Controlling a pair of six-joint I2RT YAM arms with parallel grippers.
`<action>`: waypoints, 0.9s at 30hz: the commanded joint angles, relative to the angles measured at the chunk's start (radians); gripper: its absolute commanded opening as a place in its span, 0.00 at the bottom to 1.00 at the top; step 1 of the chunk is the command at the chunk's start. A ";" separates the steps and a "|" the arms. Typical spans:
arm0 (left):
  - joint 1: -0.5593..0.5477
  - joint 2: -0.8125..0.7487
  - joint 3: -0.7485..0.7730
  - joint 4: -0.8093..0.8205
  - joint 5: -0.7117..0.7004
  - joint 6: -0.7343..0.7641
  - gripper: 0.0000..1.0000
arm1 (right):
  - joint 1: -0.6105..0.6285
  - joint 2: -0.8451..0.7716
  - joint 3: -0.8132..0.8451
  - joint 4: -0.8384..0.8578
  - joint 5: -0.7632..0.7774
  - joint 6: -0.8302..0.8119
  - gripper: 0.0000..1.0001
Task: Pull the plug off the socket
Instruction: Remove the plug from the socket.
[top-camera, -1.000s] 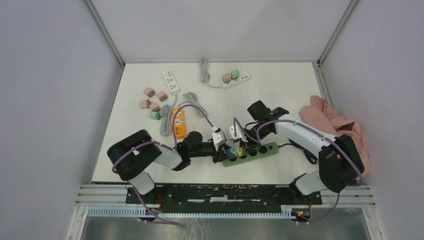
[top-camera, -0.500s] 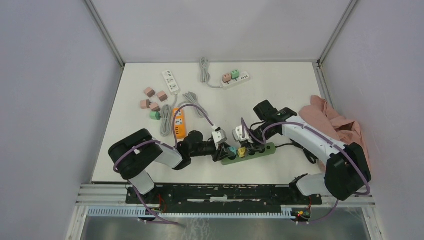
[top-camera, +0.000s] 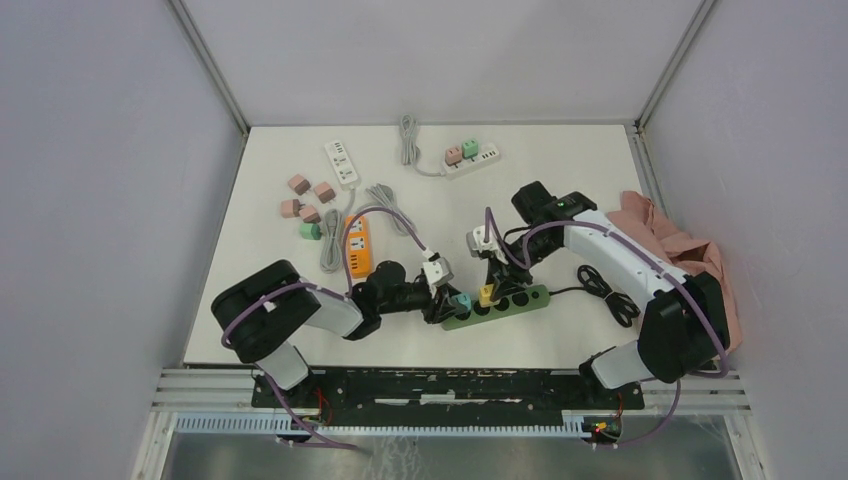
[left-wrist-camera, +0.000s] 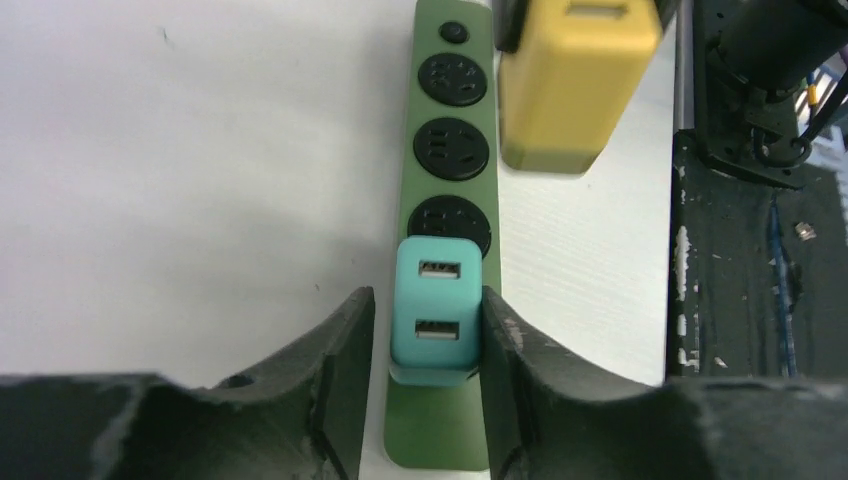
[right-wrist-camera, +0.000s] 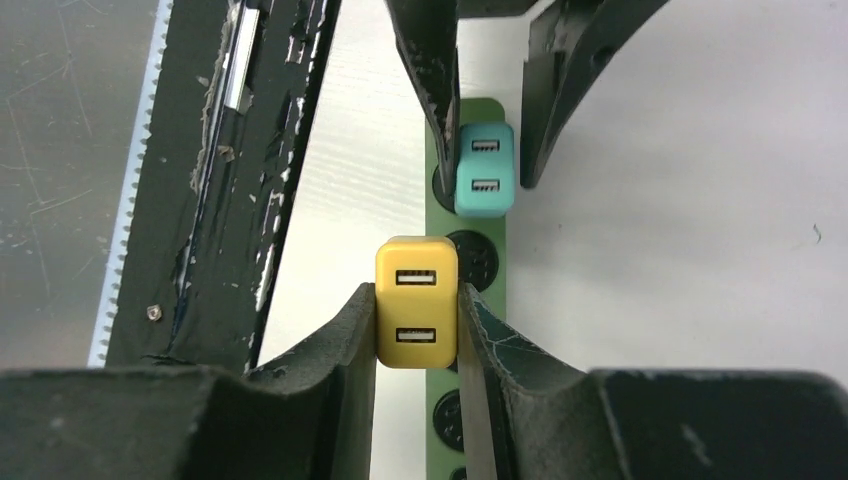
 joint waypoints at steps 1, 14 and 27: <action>0.017 -0.039 -0.011 -0.054 -0.072 -0.093 0.57 | -0.051 -0.049 0.052 -0.148 -0.056 -0.074 0.00; 0.019 -0.419 -0.113 -0.183 -0.178 -0.189 0.78 | -0.136 -0.012 0.093 -0.165 -0.251 0.064 0.01; 0.026 -0.788 -0.187 -0.296 -0.419 -0.484 0.99 | -0.184 0.020 -0.006 0.284 -0.420 0.731 0.02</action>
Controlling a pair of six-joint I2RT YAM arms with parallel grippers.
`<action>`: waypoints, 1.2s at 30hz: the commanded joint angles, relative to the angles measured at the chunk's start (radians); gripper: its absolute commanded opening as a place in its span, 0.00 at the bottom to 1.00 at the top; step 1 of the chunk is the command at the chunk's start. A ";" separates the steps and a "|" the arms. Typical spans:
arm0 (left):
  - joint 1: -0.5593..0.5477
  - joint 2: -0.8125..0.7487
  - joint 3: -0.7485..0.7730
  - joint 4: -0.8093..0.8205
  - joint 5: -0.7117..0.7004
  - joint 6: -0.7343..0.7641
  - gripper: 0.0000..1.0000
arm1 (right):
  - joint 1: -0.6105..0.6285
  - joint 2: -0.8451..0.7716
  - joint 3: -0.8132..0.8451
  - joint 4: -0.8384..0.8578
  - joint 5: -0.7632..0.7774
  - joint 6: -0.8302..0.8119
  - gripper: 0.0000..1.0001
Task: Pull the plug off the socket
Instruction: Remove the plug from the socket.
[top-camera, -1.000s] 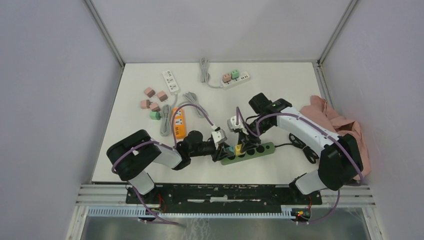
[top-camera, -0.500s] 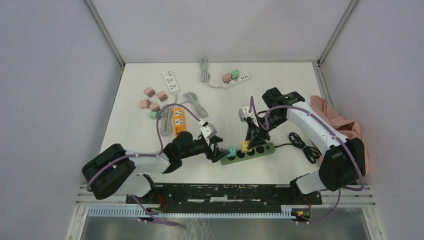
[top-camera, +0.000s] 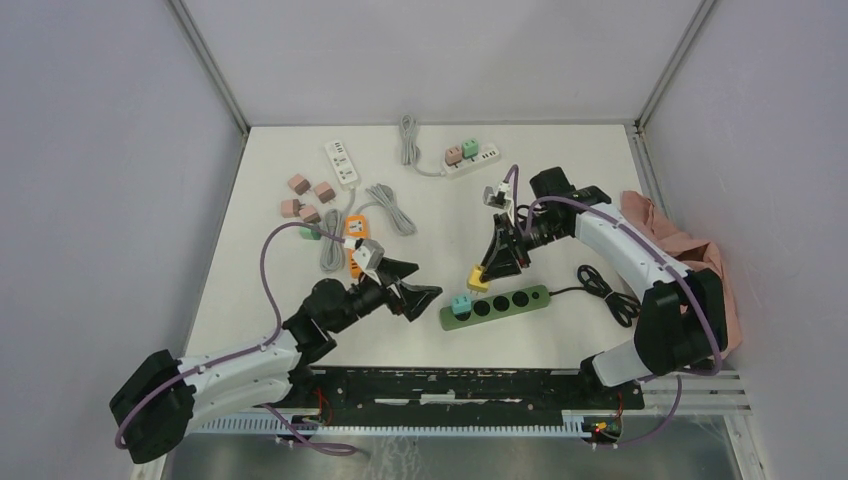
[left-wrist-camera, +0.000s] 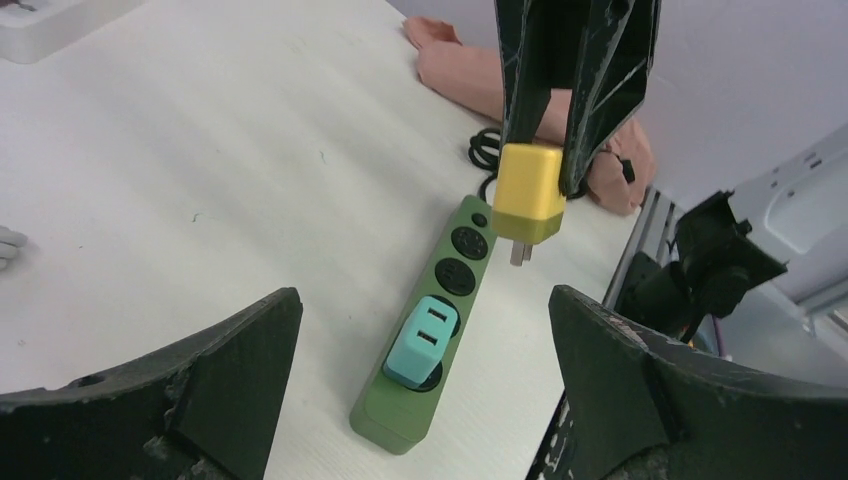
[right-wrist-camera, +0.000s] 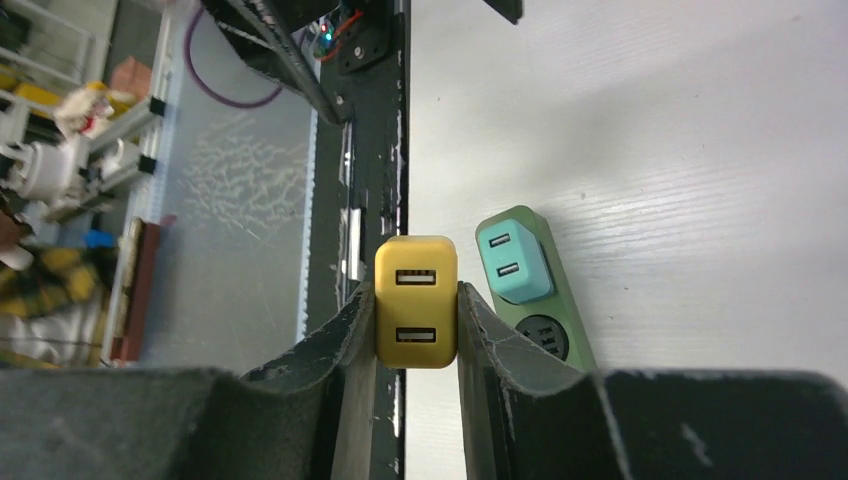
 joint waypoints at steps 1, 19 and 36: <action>0.009 -0.065 0.004 -0.042 -0.102 -0.131 0.99 | -0.019 0.016 -0.027 0.203 -0.108 0.287 0.02; 0.007 -0.061 0.102 -0.157 -0.126 -0.232 0.97 | -0.058 0.074 -0.037 0.343 -0.087 0.507 0.04; -0.236 0.162 0.395 -0.556 -0.468 -0.037 0.95 | -0.059 0.105 -0.027 0.342 -0.043 0.548 0.04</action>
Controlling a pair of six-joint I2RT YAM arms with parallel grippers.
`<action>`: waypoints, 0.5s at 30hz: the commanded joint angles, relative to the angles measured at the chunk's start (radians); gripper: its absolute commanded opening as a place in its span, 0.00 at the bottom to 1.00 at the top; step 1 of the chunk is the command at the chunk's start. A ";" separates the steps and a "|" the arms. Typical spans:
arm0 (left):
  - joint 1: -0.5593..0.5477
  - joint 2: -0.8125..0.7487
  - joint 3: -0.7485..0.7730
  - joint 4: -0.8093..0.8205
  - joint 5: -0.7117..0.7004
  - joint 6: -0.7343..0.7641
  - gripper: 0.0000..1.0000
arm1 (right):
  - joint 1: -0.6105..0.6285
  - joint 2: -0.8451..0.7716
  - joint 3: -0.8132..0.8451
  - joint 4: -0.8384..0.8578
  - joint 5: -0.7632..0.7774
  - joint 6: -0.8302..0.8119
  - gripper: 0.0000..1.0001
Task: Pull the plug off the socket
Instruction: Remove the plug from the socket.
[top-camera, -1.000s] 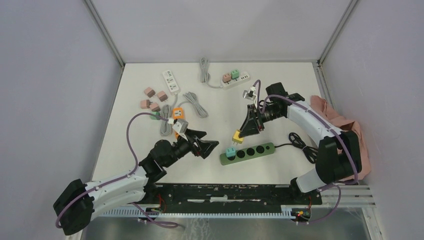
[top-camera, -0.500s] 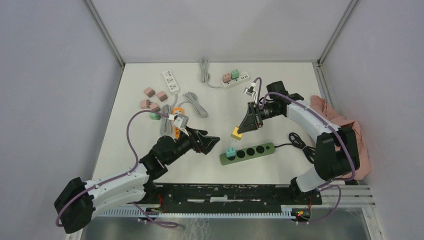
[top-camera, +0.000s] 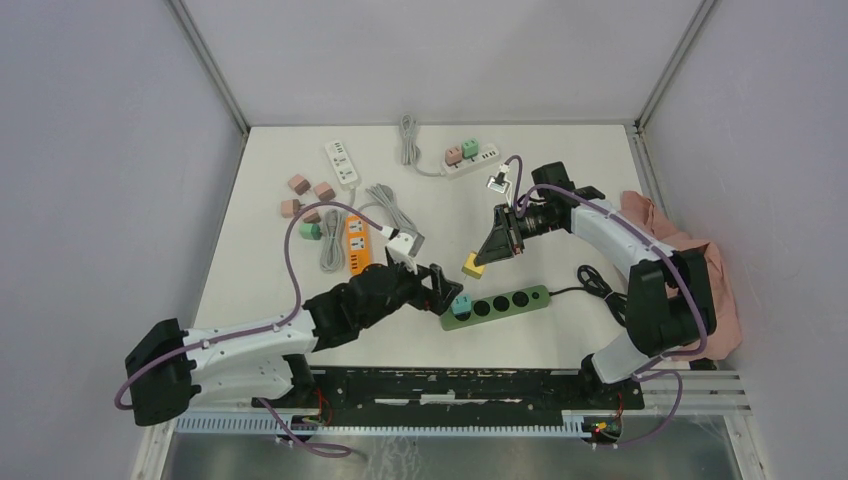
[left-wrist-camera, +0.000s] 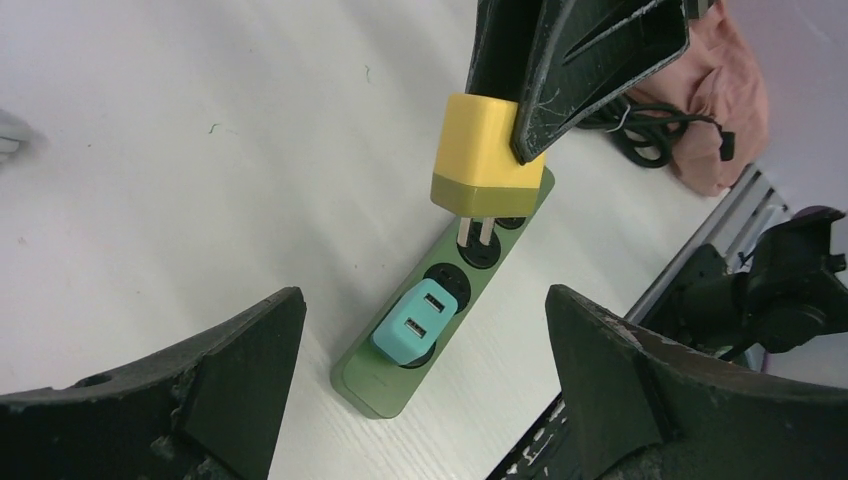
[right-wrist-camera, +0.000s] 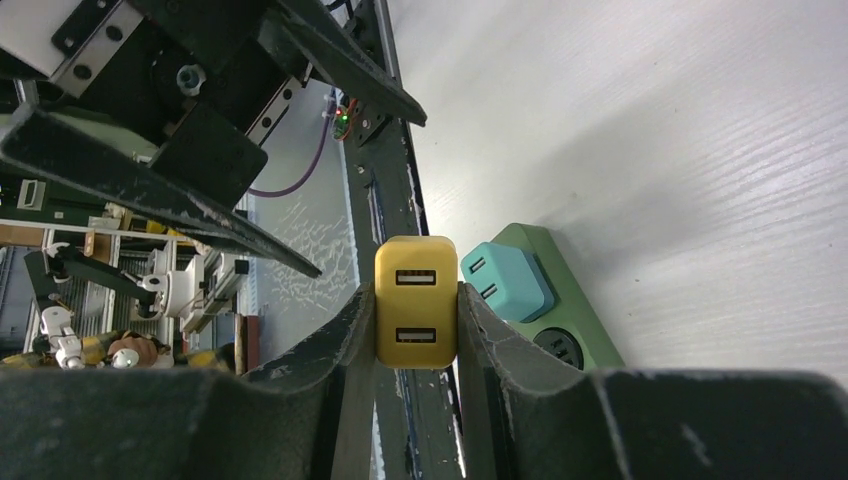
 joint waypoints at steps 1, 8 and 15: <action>-0.064 0.058 0.114 -0.114 -0.158 0.091 0.95 | -0.003 0.005 0.010 0.027 -0.004 0.026 0.04; -0.105 0.133 0.191 -0.170 -0.198 0.130 0.95 | -0.004 0.017 0.011 0.030 0.008 0.045 0.04; -0.109 0.156 0.218 -0.171 -0.170 0.139 0.96 | -0.003 0.023 0.010 0.034 0.013 0.054 0.04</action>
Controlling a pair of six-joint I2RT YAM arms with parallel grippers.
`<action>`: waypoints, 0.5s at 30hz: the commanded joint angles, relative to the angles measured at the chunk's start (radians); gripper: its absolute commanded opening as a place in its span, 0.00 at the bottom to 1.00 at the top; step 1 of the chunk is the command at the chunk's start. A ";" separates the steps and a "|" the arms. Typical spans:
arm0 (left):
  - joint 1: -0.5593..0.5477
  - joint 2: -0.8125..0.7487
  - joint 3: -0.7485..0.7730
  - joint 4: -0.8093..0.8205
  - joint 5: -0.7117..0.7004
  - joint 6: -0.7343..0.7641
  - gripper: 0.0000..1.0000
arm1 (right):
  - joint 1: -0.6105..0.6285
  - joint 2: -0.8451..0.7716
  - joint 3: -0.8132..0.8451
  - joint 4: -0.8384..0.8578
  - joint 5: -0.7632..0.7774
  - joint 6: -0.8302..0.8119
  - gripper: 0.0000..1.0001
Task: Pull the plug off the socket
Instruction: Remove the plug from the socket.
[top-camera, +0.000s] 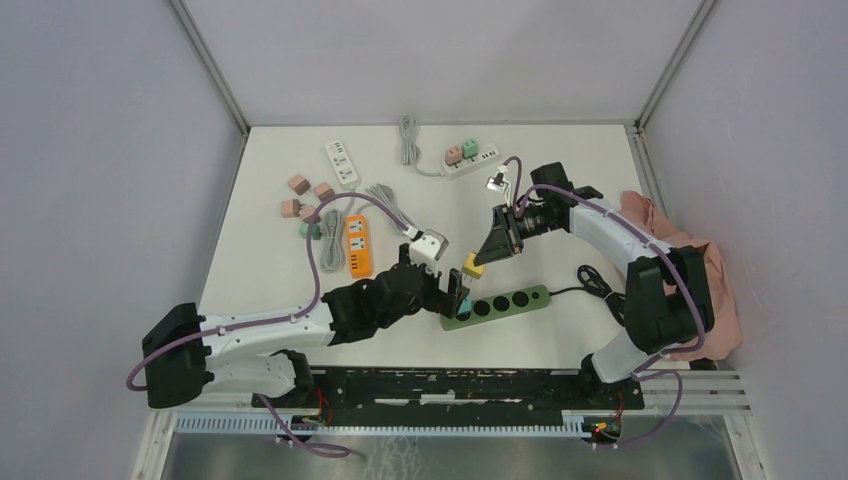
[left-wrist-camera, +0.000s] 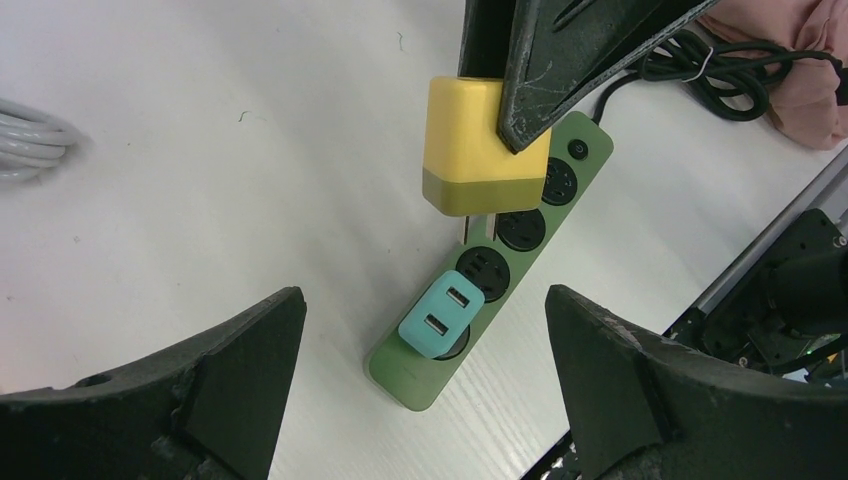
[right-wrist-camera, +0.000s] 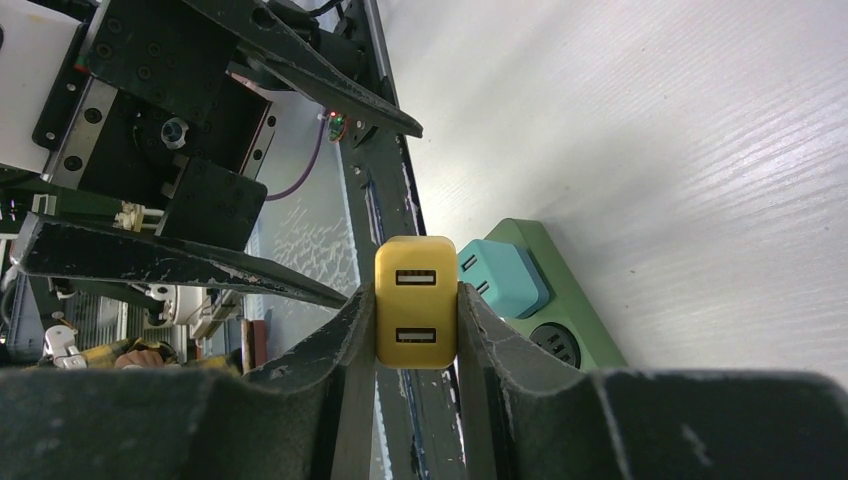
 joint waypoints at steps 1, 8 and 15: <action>-0.006 0.007 0.059 0.006 -0.019 0.043 0.96 | -0.003 0.005 0.010 0.027 -0.011 0.018 0.04; -0.011 0.063 0.133 -0.055 -0.039 0.038 0.95 | -0.004 0.010 0.005 0.045 -0.008 0.048 0.03; -0.020 0.133 0.222 -0.136 -0.029 0.060 0.95 | -0.003 0.028 0.002 0.064 0.012 0.101 0.03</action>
